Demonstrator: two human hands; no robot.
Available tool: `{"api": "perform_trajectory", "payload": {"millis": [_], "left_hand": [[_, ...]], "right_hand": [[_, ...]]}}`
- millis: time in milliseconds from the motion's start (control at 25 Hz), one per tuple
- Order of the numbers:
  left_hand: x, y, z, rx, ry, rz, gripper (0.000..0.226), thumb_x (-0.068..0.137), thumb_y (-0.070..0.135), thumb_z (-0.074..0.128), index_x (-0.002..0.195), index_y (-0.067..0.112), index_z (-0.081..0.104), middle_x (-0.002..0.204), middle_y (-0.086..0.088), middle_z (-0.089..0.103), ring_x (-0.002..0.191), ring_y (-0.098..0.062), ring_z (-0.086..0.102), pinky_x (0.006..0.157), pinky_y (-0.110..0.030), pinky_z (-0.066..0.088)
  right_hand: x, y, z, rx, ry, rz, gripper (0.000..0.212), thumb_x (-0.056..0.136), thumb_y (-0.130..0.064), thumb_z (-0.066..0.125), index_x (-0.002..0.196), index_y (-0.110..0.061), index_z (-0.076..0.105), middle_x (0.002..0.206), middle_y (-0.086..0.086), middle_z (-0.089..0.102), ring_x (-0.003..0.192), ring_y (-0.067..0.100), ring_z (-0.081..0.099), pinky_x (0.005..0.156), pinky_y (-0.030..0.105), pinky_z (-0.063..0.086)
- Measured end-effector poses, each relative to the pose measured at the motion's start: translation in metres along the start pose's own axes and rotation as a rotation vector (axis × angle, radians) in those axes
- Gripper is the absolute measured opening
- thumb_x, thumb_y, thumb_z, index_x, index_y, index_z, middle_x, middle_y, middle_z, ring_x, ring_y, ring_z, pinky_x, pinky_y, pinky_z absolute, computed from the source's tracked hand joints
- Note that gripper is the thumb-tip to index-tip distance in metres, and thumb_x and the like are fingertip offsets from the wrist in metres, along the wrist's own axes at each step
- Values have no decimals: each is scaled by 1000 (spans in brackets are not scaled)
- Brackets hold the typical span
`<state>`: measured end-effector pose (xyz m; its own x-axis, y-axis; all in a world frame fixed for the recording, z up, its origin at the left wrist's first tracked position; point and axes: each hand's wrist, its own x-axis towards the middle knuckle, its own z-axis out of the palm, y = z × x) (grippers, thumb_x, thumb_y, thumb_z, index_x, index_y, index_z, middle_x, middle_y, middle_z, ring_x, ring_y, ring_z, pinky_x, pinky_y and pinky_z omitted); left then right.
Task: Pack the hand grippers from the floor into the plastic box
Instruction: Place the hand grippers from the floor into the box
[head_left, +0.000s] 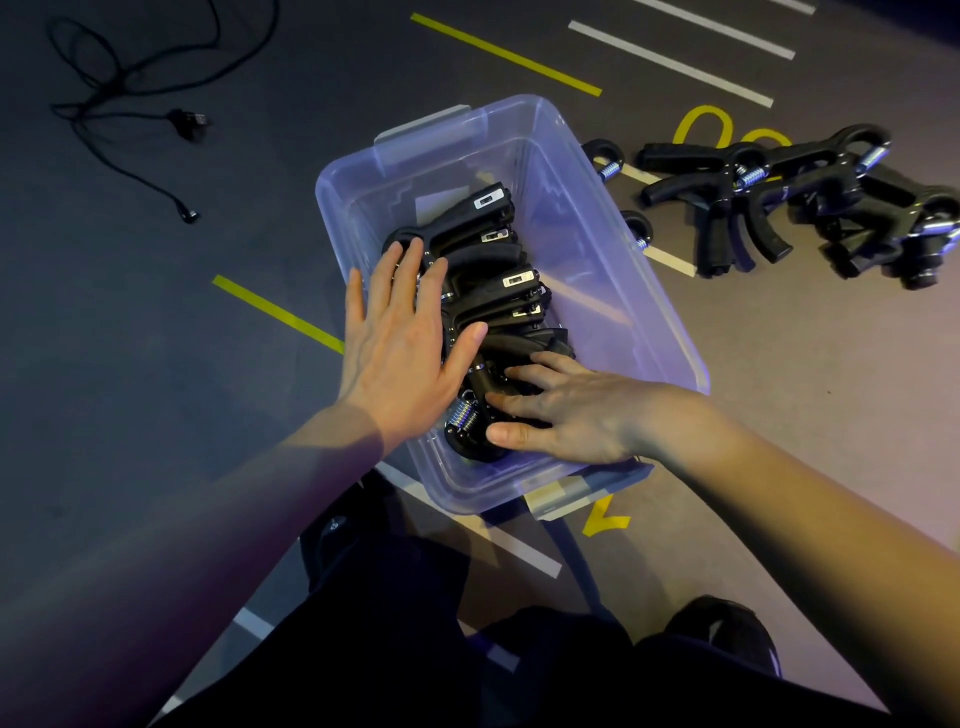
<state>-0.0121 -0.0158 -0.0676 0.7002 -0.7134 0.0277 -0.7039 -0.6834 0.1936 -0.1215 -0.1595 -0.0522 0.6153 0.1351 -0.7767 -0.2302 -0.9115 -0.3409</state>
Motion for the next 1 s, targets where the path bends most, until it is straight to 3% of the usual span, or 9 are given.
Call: {"api": "perform_trajectory", "payload": {"millis": [240,400,520,800,1000], "left_hand": [[1,1,1,21,-6,-1,71,88,56,20,140,9,32,152,-14,23,141,-28,12,112,-50,6],[1,0,1,22,-4,-6,71,88,56,20,139,9,34,151,-15,25,141,-28,14,112,-50,6],[1,0,1,23,-7,-6,70,88,56,21,139,9,34,151,-14,25,141,-28,14,112,-49,5],[1,1,0,28,-15,-4,69,89,55,22,139,10,34,151,-14,26,140,-28,15,112,-49,5],[3,1,-1,29,-22,3,70,88,56,21,139,9,35,151,-14,25,140,-28,15,112,-51,7]], "right_hand": [[5,5,2,79,19,22,76,89,-67,16,149,-28,-10,155,-13,-22,140,11,-28,117,43,-13],[6,6,3,93,140,89,78,89,-66,20,150,-23,-4,155,-3,-24,142,19,-25,116,38,-9],[6,7,0,69,127,141,83,87,-70,20,151,-20,-1,157,0,-20,144,22,-19,118,39,-4],[7,10,-8,107,46,164,93,86,-71,24,149,-15,-14,155,-1,-25,144,19,-19,117,37,-4],[9,18,-2,146,103,124,90,87,-69,28,149,-16,-10,156,-4,-22,144,18,-17,119,37,-3]]}}
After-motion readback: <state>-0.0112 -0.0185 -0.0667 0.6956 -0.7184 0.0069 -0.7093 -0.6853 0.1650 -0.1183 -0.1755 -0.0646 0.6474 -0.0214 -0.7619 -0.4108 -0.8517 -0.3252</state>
